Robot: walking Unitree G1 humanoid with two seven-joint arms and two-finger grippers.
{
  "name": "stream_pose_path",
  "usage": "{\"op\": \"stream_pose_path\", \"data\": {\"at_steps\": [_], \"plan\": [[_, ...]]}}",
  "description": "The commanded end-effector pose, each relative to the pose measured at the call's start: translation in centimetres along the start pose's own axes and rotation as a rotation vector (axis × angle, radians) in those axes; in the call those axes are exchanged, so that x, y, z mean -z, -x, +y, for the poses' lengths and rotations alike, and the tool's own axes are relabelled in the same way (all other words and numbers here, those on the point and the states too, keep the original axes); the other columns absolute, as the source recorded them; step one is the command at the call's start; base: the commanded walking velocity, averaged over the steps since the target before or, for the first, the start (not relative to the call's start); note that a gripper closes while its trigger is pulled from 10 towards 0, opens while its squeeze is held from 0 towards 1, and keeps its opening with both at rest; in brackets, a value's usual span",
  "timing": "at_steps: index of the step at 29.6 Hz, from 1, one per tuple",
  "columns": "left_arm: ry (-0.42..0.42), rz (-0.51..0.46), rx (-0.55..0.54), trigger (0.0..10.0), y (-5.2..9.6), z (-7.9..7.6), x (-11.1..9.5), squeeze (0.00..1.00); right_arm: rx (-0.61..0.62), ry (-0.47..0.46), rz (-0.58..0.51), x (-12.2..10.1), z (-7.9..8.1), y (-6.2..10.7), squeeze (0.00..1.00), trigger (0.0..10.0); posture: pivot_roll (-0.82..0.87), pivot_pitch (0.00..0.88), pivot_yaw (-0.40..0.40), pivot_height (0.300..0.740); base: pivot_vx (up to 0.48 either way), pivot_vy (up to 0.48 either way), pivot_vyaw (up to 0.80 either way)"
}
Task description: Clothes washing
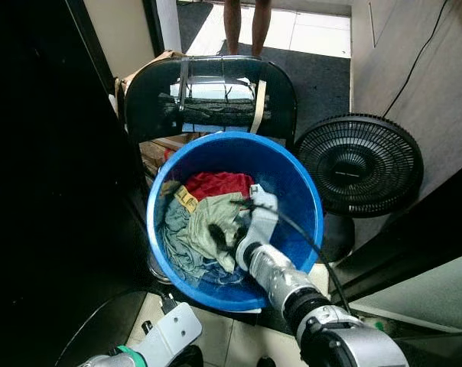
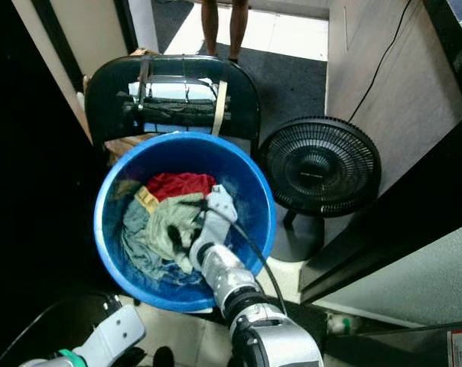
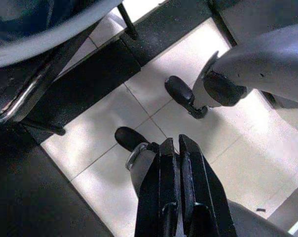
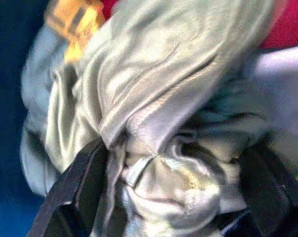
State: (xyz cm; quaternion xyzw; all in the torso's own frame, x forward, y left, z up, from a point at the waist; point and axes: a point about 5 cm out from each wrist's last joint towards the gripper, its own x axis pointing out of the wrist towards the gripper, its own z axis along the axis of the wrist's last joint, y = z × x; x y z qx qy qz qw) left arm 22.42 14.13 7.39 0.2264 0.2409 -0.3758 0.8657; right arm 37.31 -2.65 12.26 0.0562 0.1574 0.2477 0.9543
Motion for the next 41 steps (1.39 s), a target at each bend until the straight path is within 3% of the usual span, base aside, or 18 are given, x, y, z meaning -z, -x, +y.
{"op": "stream_pose_path", "data": {"at_steps": [1,5,16,17,18,19,20,21,41], "plan": [[0.015,0.036,0.045,10.0,0.0,-1.1,0.9,0.00,-0.043,0.087,0.097,2.8,0.9,0.2,0.00,10.0,0.07,0.380,0.080,0.740,0.000,0.000,0.00],[0.008,0.033,0.048,10.0,0.0,-1.0,0.8,0.00,-0.099,0.194,0.114,3.3,1.6,0.2,0.00,10.0,0.07,0.378,0.078,0.740,0.000,0.000,0.00],[0.001,0.032,0.052,10.0,0.0,-1.0,0.8,0.00,-0.123,0.272,0.170,4.5,1.7,0.4,0.00,10.0,0.07,0.374,0.077,0.740,0.000,0.000,0.00],[0.000,0.032,0.053,10.0,0.0,-1.0,0.8,0.00,-0.134,0.275,0.187,4.8,1.8,0.5,0.00,8.7,0.07,0.374,0.077,0.740,0.000,0.000,0.00],[-0.001,0.032,0.054,10.0,0.0,-1.0,0.8,0.00,-0.141,0.276,0.202,5.0,1.8,0.6,0.00,3.7,0.07,0.374,0.077,0.740,0.000,0.000,0.00],[-0.001,0.032,0.054,10.0,0.0,-1.0,0.8,0.00,-0.141,0.276,0.202,5.0,1.8,0.6,0.00,3.7,0.07,0.374,0.077,0.740,0.000,0.000,0.00],[-0.003,0.032,0.055,10.0,0.0,-1.0,0.8,0.00,-0.144,0.275,0.213,5.2,1.8,0.6,0.00,2.9,0.07,0.374,0.077,0.740,0.000,0.000,0.00],[-0.004,0.032,0.056,10.0,-0.1,-1.0,0.8,0.00,-0.146,0.274,0.218,5.4,1.8,0.7,0.00,0.0,0.07,0.372,0.076,0.740,0.000,0.000,0.00],[-0.015,0.030,0.055,10.0,-0.2,-0.9,0.7,0.00,-0.149,0.258,0.203,5.3,1.7,0.7,0.00,0.0,0.07,0.358,0.078,0.740,0.000,0.000,0.00]]}}
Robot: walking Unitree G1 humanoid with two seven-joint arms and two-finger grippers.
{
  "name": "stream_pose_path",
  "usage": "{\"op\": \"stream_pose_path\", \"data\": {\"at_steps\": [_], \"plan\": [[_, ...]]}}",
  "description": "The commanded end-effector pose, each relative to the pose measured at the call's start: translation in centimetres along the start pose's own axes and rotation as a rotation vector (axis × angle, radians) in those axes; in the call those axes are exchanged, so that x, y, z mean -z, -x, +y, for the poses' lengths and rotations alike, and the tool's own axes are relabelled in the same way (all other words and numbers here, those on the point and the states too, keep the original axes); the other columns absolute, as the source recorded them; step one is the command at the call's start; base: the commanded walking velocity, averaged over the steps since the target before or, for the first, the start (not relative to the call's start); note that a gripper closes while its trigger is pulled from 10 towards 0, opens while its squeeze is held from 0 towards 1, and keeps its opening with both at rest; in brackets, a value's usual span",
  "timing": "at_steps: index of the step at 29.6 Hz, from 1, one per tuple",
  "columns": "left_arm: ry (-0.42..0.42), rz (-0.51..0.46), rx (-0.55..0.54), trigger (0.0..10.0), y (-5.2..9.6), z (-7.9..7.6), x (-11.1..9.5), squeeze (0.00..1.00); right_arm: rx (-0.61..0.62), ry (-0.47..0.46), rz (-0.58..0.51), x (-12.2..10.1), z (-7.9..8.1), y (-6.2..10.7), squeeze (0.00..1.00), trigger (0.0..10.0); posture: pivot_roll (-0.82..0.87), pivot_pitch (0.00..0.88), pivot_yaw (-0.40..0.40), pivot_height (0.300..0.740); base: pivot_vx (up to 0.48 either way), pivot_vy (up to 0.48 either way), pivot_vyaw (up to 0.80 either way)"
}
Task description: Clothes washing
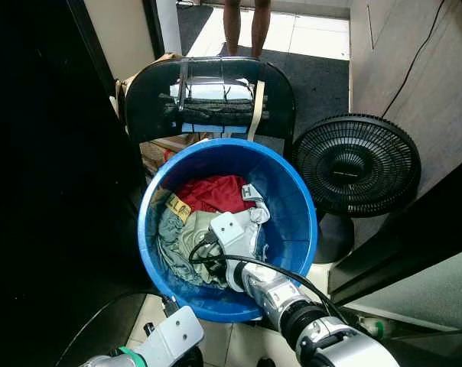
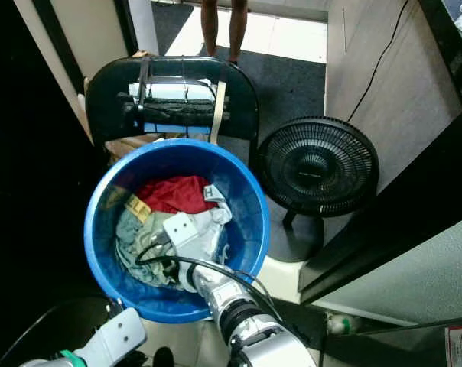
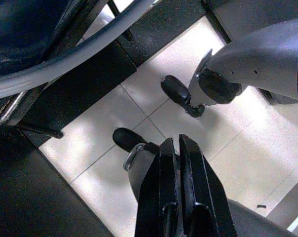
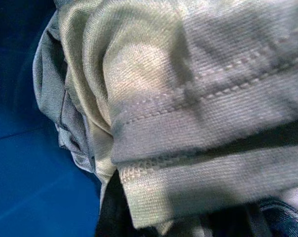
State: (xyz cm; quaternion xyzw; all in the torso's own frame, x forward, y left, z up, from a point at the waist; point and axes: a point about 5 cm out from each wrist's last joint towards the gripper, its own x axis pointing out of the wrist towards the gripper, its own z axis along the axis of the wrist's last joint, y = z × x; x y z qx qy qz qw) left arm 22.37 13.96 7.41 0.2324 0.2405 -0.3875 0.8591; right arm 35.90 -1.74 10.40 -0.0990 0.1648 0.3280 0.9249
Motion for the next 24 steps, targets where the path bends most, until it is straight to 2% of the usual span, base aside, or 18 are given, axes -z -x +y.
{"op": "stream_pose_path", "data": {"at_steps": [1,17,21,24], "plan": [[0.004,0.028,0.033,10.0,-0.2,-0.8,0.8,0.00,-0.047,-0.061,0.083,2.7,1.6,0.0,0.00,0.0,0.07,0.358,0.078,0.740,0.000,0.000,0.00],[-0.007,-0.019,0.008,10.0,-0.5,-0.2,0.0,0.00,-0.057,-0.154,-0.015,1.6,1.5,0.0,0.00,0.0,0.07,0.337,0.075,0.740,0.000,0.000,0.00],[-0.003,-0.048,-0.011,10.0,-0.7,0.2,-0.5,0.00,-0.057,-0.210,-0.111,0.3,1.2,0.0,0.00,0.0,0.06,0.320,0.073,0.740,0.000,0.000,0.00],[0.001,-0.074,-0.024,10.0,-1.0,0.6,-0.9,0.00,-0.056,-0.261,-0.244,-2.1,0.4,0.3,0.00,0.0,0.05,0.297,0.072,0.740,0.000,0.000,0.00]]}}
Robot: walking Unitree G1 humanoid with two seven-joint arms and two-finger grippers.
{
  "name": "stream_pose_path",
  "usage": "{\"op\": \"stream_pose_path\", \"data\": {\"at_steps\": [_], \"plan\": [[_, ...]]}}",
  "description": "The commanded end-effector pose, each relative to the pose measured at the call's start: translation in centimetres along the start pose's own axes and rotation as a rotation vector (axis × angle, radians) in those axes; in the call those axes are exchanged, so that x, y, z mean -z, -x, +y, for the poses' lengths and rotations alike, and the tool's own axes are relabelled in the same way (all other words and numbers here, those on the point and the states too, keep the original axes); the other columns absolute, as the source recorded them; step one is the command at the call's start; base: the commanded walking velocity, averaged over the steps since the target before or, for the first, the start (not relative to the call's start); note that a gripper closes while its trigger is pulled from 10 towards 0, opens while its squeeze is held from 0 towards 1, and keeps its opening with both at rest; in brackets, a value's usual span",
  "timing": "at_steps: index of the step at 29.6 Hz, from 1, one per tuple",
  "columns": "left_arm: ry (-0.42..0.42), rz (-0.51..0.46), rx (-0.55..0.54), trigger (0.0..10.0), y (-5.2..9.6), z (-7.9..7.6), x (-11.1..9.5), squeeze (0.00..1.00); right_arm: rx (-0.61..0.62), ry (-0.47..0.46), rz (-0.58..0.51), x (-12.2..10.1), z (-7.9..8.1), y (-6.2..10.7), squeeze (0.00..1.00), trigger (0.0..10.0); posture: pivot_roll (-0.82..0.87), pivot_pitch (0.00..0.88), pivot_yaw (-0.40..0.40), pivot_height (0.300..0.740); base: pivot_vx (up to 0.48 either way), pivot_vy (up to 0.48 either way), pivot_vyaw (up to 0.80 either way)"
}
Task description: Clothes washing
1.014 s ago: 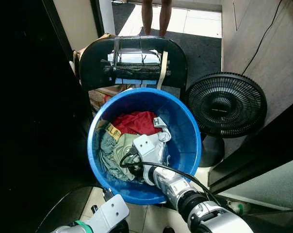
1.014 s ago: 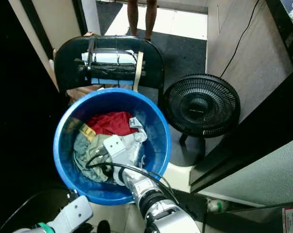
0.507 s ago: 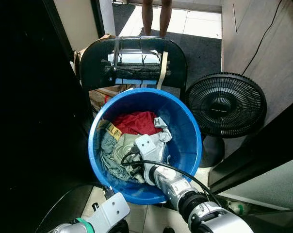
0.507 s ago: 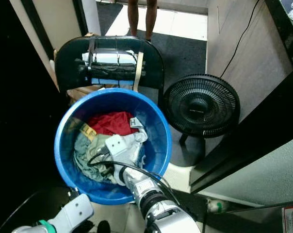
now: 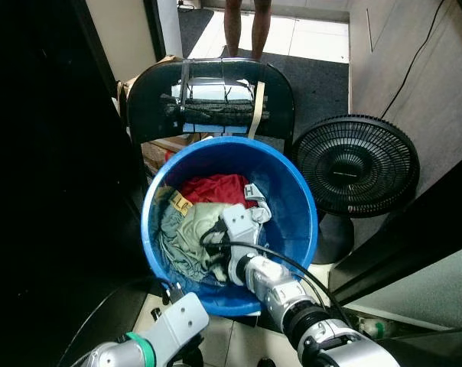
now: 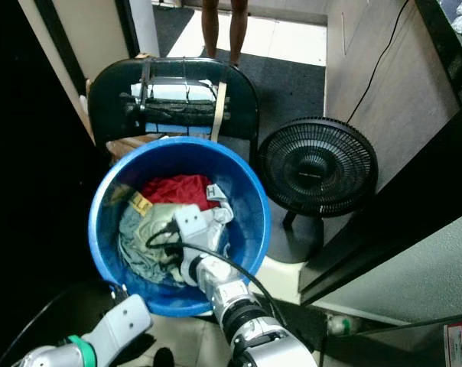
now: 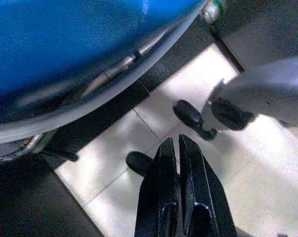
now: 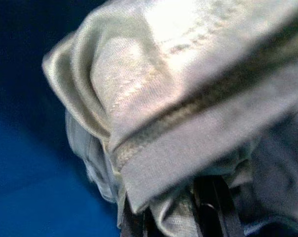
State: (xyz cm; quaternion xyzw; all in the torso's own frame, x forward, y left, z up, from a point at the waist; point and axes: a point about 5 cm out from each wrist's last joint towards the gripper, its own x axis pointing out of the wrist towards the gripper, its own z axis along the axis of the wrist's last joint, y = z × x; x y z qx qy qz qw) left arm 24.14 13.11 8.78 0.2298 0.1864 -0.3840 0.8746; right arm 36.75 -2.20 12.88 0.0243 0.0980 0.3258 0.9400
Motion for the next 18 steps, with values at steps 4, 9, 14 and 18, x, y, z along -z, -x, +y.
{"op": "stream_pose_path", "data": {"at_steps": [4,9,14,18], "plan": [[0.031,0.005,0.008,10.0,-0.4,-0.4,0.7,0.00,-0.039,-0.104,-0.126,-1.5,1.2,-0.3,0.00,0.0,0.05,0.290,0.072,0.740,0.000,0.000,0.00],[0.021,-0.021,0.003,10.0,-1.0,0.1,0.1,0.00,-0.036,-0.127,-0.282,-5.6,0.6,-0.1,0.00,0.0,0.04,0.254,0.075,0.740,0.000,0.000,0.00],[0.029,-0.069,-0.004,10.0,-1.4,0.5,-0.6,0.00,-0.051,-0.122,-0.417,-9.8,0.5,0.3,0.00,0.0,0.03,0.225,0.073,0.740,0.000,0.000,0.00],[0.069,-0.120,-0.019,10.0,-1.4,0.8,-1.1,0.00,-0.063,-0.114,-0.515,-12.9,0.4,1.1,0.00,0.0,0.02,0.184,0.066,0.740,0.000,0.000,0.00]]}}
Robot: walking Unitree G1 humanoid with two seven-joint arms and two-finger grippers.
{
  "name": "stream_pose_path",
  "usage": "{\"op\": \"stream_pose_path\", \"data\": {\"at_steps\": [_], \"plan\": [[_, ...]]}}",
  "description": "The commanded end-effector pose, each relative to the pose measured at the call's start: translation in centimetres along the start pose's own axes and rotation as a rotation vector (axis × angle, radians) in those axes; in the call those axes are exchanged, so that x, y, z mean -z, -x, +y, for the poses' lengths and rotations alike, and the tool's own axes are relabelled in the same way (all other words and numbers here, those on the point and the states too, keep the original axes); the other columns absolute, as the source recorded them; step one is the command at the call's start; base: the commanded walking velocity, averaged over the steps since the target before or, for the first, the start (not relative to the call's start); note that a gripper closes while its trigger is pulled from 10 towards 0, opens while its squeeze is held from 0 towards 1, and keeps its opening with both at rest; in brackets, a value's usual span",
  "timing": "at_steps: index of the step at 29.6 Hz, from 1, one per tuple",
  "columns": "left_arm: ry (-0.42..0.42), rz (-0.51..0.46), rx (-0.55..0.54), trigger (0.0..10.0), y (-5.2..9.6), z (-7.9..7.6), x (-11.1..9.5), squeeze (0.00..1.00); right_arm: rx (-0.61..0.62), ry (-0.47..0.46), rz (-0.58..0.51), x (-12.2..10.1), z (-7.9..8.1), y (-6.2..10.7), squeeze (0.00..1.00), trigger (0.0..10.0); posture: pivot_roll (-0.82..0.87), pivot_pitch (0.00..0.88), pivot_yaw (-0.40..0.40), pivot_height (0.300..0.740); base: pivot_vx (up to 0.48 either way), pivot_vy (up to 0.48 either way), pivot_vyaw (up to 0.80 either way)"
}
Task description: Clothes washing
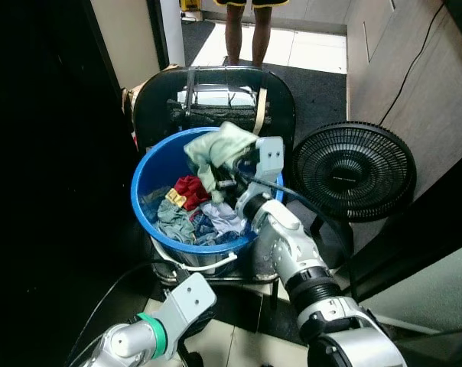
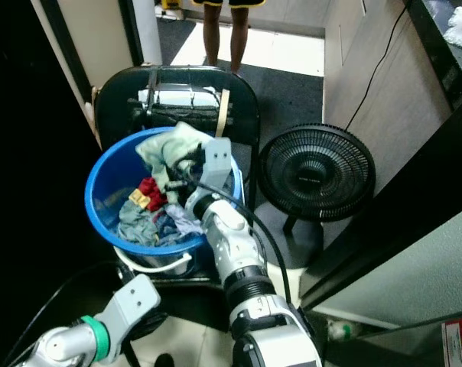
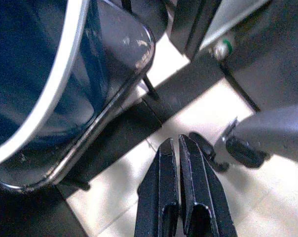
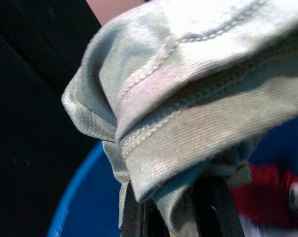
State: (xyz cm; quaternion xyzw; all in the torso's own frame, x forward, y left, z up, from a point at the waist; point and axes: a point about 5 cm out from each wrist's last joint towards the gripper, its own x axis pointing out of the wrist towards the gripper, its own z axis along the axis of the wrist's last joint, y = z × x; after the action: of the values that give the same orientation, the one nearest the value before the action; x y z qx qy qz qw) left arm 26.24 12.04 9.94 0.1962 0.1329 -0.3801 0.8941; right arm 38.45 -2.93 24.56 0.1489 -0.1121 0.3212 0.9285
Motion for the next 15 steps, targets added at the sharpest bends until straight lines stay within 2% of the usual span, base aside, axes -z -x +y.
{"op": "stream_pose_path", "data": {"at_steps": [1,3,4,8,9,11,12,14,15], "plan": [[0.056,-0.007,0.005,10.0,0.1,-0.3,0.7,0.00,-0.029,-0.018,-0.061,-1.8,0.9,-0.7,0.00,0.0,0.02,0.184,0.066,0.740,0.000,0.000,0.00],[0.104,-0.050,-0.035,10.0,0.1,0.4,0.1,0.00,-0.020,-0.014,-0.149,-4.5,0.7,-0.8,0.00,0.0,0.02,0.151,0.056,0.740,0.000,0.000,0.00],[0.104,-0.050,-0.035,10.0,0.1,0.4,0.1,0.00,-0.020,-0.014,-0.149,-4.5,0.7,-0.8,0.00,0.0,0.02,0.151,0.056,0.740,0.000,0.000,0.00],[0.182,-0.151,-0.102,10.0,0.1,1.7,-1.4,0.00,0.019,-0.041,-0.312,-8.9,-0.2,-0.7,0.00,0.0,0.02,0.105,0.043,0.740,0.000,0.000,0.00],[0.182,-0.151,-0.102,10.0,0.1,1.7,-1.4,0.00,0.019,-0.041,-0.312,-8.9,-0.2,-0.7,0.00,0.0,0.02,0.105,0.043,0.740,0.000,0.000,0.00],[0.231,-0.236,-0.162,10.0,0.4,2.9,-2.9,0.00,0.072,-0.050,-0.421,-11.8,-1.4,0.2,0.00,0.0,0.02,0.060,0.032,0.740,0.000,0.000,0.00],[0.231,-0.236,-0.162,10.0,0.4,2.9,-2.9,0.00,0.072,-0.050,-0.421,-11.8,-1.4,0.2,0.00,0.0,0.02,0.060,0.032,0.740,0.000,0.000,0.00],[0.270,-0.284,-0.237,10.0,0.8,4.1,-3.7,0.00,0.122,0.010,-0.421,-12.3,-2.6,1.3,0.00,0.0,0.02,0.035,0.031,0.740,0.000,0.000,0.00],[0.299,-0.305,-0.311,10.0,1.1,5.0,-4.0,0.00,0.170,0.082,-0.374,-11.2,-3.4,2.1,0.00,3.6,0.01,0.021,0.036,0.740,0.000,0.000,0.00]]}}
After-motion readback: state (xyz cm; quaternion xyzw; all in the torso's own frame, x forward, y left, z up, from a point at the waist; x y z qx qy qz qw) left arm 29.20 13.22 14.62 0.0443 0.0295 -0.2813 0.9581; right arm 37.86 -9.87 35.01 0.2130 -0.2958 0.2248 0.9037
